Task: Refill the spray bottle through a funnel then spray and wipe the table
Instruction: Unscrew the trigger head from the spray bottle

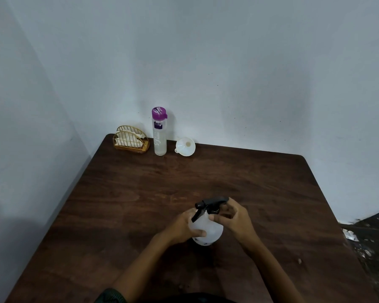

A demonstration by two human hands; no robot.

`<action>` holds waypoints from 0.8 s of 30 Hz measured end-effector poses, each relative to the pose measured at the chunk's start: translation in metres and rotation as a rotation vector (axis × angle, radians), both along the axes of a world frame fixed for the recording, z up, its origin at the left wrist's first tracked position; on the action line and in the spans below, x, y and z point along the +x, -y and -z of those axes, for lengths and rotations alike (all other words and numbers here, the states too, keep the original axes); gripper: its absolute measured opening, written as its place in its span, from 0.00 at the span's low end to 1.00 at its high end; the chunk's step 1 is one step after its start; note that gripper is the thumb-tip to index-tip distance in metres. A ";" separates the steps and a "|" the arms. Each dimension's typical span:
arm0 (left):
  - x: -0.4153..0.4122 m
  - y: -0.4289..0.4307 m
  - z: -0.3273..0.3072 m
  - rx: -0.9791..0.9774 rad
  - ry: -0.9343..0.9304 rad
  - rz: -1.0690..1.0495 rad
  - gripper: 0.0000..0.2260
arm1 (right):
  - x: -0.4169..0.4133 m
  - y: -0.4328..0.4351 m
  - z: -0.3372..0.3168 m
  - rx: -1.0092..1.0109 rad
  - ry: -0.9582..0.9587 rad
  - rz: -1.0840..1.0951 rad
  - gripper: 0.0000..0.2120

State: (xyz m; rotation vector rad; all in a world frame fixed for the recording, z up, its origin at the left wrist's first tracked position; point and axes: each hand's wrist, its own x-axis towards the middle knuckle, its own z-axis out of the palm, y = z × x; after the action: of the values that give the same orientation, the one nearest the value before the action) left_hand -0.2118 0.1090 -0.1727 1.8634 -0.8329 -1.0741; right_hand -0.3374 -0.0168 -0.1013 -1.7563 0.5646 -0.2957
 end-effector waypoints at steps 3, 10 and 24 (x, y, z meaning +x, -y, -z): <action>0.001 0.000 -0.001 -0.008 0.050 0.021 0.30 | -0.002 0.003 -0.011 0.032 0.039 0.003 0.12; 0.002 -0.001 0.005 0.030 0.123 0.048 0.35 | -0.004 0.011 -0.044 0.152 0.191 0.079 0.10; 0.001 -0.001 0.010 0.041 0.163 0.035 0.34 | -0.018 0.094 -0.100 0.392 0.662 0.607 0.04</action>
State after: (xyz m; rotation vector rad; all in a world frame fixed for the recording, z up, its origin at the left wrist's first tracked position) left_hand -0.2111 0.1097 -0.1829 1.9976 -0.9454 -0.9766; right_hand -0.3554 -0.1109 -0.0015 -0.9859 0.5990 -1.0662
